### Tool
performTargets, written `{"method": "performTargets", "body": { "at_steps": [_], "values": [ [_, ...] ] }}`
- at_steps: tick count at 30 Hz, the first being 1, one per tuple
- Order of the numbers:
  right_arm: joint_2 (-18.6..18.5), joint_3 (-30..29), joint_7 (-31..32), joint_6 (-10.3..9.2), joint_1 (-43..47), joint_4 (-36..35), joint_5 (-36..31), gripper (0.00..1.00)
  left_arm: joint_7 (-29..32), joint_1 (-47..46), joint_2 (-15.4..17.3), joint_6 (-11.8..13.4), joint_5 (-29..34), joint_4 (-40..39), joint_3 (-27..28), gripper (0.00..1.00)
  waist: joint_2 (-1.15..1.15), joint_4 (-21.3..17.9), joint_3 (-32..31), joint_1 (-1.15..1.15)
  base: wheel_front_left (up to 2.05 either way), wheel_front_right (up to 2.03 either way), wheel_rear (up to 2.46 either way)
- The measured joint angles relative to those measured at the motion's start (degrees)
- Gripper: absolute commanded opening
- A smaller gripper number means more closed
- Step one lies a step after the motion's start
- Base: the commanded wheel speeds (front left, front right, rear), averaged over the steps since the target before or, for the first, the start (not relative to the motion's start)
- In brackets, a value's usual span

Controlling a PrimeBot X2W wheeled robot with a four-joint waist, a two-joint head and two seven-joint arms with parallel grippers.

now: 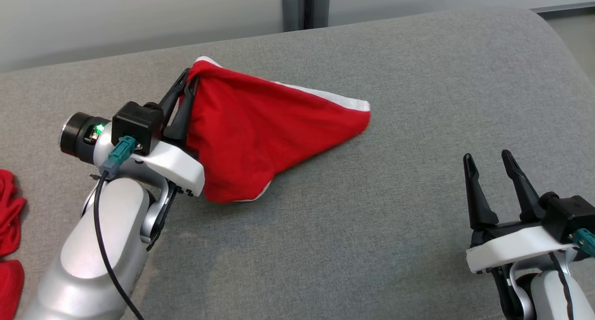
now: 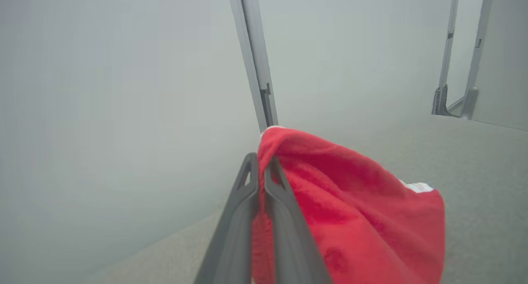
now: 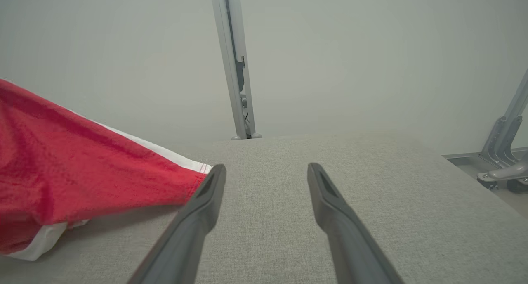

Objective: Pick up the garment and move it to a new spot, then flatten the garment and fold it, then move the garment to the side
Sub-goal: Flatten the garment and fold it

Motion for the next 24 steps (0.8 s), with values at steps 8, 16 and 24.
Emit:
{"method": "performTargets", "body": {
  "at_steps": [8, 16, 24],
  "values": [
    [0.0, -0.9, -0.7, 0.00, 0.0, 0.0, 0.5, 1.00, -4.5, 8.2, 3.0, 6.0, 6.6, -7.4, -1.9, 0.00, 0.00, 1.2, 0.0, 0.00, 0.00, 0.00, 0.00],
    [0.0, -0.5, -0.7, 0.00, 0.3, 0.5, 1.0, 1.00, -5.1, 20.1, 0.7, 6.4, 9.4, -5.0, -8.5, 0.00, 0.00, 3.2, 0.7, 0.00, 0.00, 0.00, 0.00],
    [0.0, -1.3, -0.5, 0.00, 0.1, 0.5, 0.9, 1.00, -5.2, 23.7, -2.1, 6.0, 6.9, -6.1, -5.9, 1.00, 0.00, 5.4, 0.2, 0.00, 0.00, 0.00, 0.00]
  ]
}}
